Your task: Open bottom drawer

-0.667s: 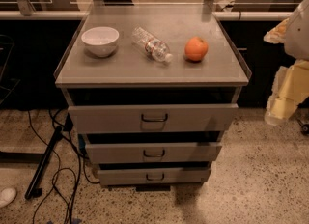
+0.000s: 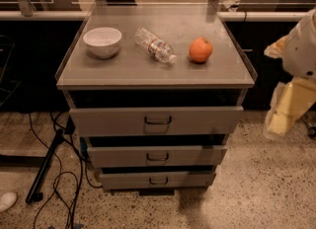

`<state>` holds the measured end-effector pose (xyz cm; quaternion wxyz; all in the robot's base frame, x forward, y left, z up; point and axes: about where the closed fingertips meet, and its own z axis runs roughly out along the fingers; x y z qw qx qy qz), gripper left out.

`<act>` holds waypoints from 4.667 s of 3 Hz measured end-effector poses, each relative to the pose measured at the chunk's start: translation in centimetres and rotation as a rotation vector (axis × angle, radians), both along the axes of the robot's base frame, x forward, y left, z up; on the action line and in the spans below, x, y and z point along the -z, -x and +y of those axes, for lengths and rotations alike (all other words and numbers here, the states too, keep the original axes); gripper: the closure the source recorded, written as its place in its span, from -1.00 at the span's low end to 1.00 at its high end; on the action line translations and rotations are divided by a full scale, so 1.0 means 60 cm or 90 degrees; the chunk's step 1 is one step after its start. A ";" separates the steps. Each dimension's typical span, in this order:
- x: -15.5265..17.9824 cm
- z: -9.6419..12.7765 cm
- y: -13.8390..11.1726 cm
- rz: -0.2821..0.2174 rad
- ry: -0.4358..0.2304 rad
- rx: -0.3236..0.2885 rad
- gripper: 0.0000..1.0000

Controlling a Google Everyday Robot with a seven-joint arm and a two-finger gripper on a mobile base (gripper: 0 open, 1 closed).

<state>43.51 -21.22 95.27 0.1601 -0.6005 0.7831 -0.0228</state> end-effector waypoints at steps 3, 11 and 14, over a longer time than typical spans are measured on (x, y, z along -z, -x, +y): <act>0.155 0.031 0.026 0.041 -0.025 -0.003 -1.00; 0.681 0.172 0.027 0.216 -0.090 -0.050 -1.00; 0.858 0.201 -0.005 0.241 -0.127 -0.026 -1.00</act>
Offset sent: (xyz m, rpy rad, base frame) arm -0.0135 0.0158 -0.1060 0.0507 0.0650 -0.0156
